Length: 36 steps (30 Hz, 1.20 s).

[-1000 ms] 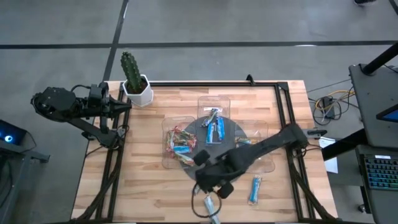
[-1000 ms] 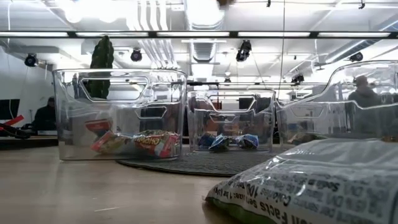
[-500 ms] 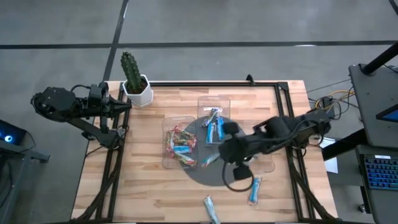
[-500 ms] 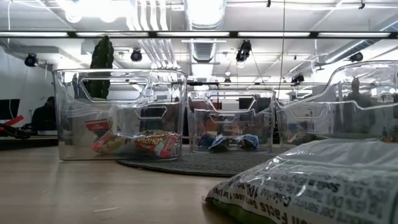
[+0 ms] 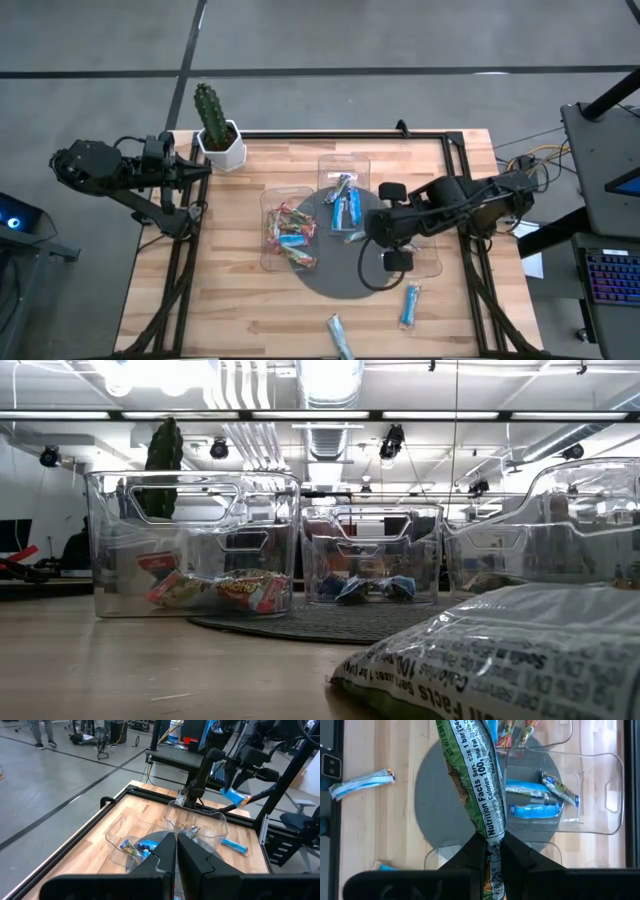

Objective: Pick and place Granola Bars by type
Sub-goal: Put the yellow granola bar into the right transparent bin

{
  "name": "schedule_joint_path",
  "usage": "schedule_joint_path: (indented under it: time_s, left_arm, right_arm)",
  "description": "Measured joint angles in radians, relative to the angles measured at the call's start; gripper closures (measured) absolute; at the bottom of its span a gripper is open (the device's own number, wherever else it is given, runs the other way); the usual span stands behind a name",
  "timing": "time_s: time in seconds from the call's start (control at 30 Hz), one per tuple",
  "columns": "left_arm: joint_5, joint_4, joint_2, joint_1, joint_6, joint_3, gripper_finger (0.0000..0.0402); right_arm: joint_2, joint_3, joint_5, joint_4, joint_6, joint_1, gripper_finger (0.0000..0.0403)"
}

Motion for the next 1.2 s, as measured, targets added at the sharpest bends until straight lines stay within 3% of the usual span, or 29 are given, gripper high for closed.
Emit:
schedule_joint_path:
  time_s: [0.33, 0.9, 1.2]
  left_arm:
    - [0.000, 0.000, 0.000, 0.000, 0.004, 0.000, 0.0402]
    - [0.000, -0.001, 0.000, 0.000, 0.015, 0.000, 0.0402]
    - [0.000, 0.000, 0.000, 0.000, 0.004, 0.000, 0.0402]
  right_arm:
    - [-0.038, -0.028, -0.014, 0.000, 0.036, -0.011, 0.0375]
    - [-0.331, -0.040, -0.028, 0.000, 0.149, -0.010, 0.0375]
    - [-0.431, -0.160, -0.030, 0.000, 0.180, -0.010, 0.0375]
